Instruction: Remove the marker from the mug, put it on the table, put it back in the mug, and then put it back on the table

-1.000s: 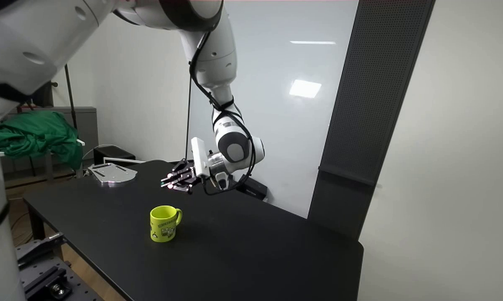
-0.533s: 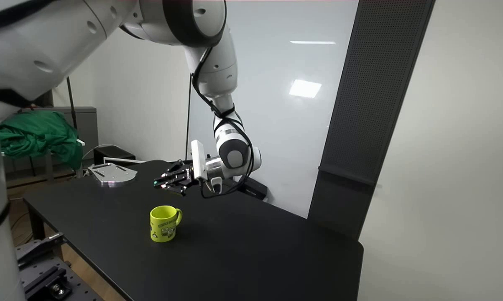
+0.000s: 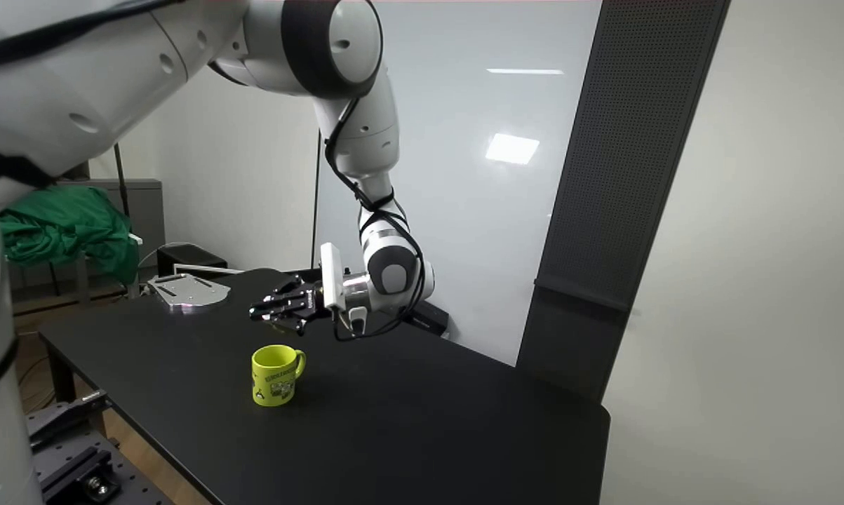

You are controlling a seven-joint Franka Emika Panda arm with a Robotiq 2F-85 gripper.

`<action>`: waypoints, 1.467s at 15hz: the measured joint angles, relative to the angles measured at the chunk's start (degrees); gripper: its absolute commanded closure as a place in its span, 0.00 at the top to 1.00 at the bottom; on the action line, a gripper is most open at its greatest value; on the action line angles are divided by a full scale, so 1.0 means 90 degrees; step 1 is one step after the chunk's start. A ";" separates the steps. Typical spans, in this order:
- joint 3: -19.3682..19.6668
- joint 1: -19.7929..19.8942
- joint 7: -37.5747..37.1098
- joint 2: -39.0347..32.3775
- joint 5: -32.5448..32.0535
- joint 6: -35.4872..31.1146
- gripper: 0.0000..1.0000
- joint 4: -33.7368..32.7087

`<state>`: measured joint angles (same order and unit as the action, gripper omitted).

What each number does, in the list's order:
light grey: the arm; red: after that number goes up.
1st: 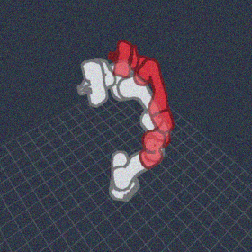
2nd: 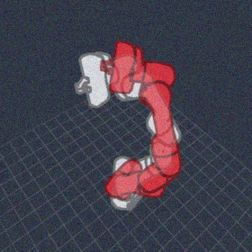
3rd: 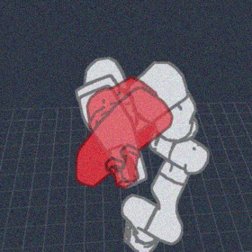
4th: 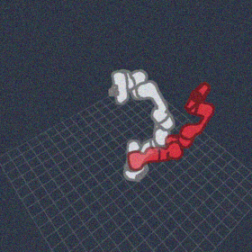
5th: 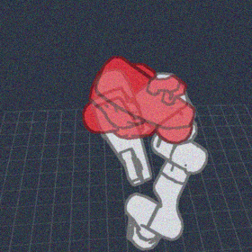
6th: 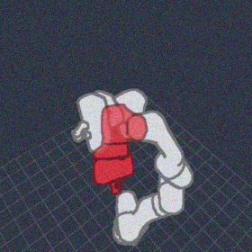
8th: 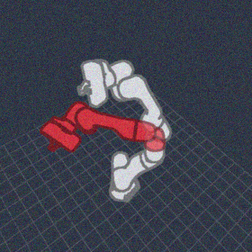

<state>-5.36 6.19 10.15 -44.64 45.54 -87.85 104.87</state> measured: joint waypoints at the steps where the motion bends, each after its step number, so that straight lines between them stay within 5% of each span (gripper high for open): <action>1: 0.0014 -0.0001 -0.0001 -0.0039 0.0000 0.0039 0.05 -0.0015; 20: 0.0239 -0.0003 -0.0158 -0.0978 0.0006 0.0494 0.05 -0.0578; 21: 0.0239 -0.0003 -0.0169 -0.1032 0.0007 0.0494 0.44 -0.0621; 22: 0.0239 -0.0004 -0.0171 -0.1082 0.0007 0.0496 0.46 -0.0667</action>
<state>-3.21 6.16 8.61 -54.37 45.60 -83.38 98.87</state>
